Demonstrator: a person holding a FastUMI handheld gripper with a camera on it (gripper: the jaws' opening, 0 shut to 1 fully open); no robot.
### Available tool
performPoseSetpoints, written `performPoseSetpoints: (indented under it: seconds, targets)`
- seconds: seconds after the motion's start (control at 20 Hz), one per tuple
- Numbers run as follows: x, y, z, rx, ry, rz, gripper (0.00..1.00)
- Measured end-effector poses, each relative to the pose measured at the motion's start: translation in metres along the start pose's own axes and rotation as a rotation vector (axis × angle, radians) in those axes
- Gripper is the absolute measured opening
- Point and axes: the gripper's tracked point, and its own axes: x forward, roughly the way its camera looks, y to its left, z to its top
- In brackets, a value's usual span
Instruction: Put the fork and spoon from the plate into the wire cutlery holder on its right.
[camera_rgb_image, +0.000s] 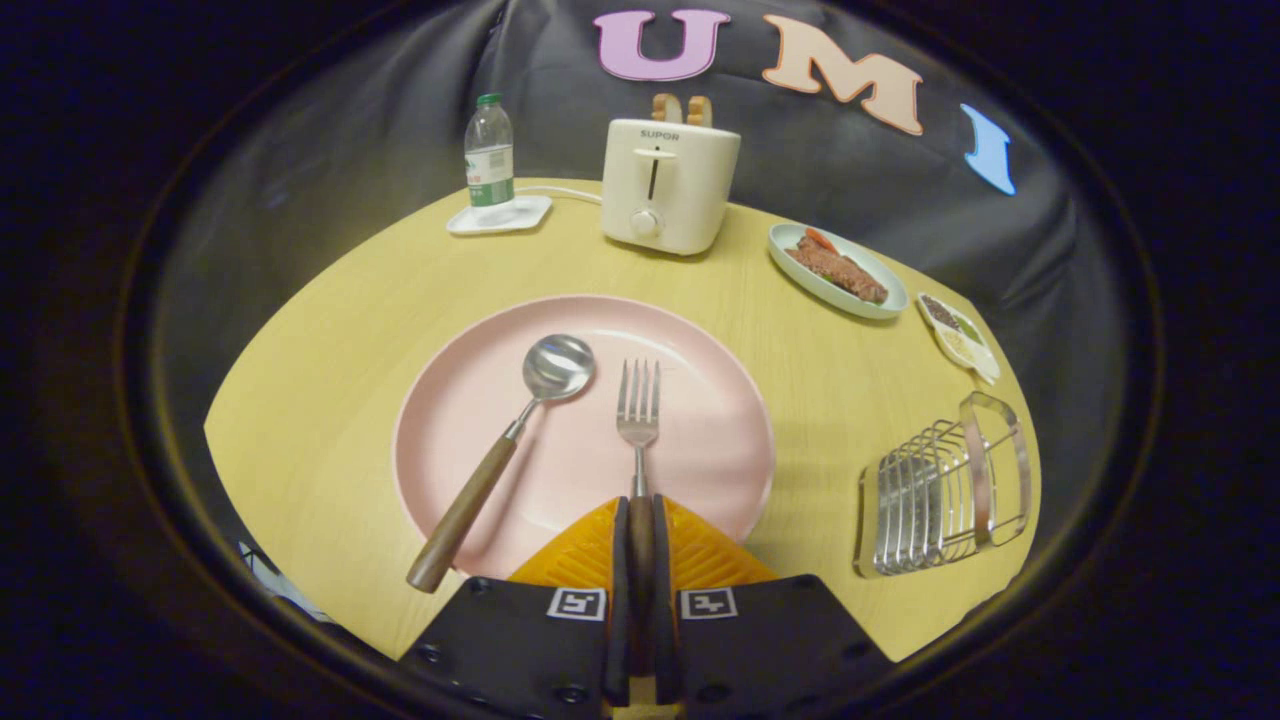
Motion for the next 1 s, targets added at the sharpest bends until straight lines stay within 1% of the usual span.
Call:
performPoseSetpoints:
  seconds: [0.1,0.4,0.65,1.0]
  targets:
    - [-0.001,0.001,-0.001,-0.007,0.021,0.013,0.06]
    - [-0.023,-0.019,0.015,0.001,0.049,0.048,0.06]
    - [-0.051,-0.045,0.034,-0.034,0.042,0.072,0.06]
    - [-0.085,-0.087,0.044,-0.06,0.066,0.096,0.06]
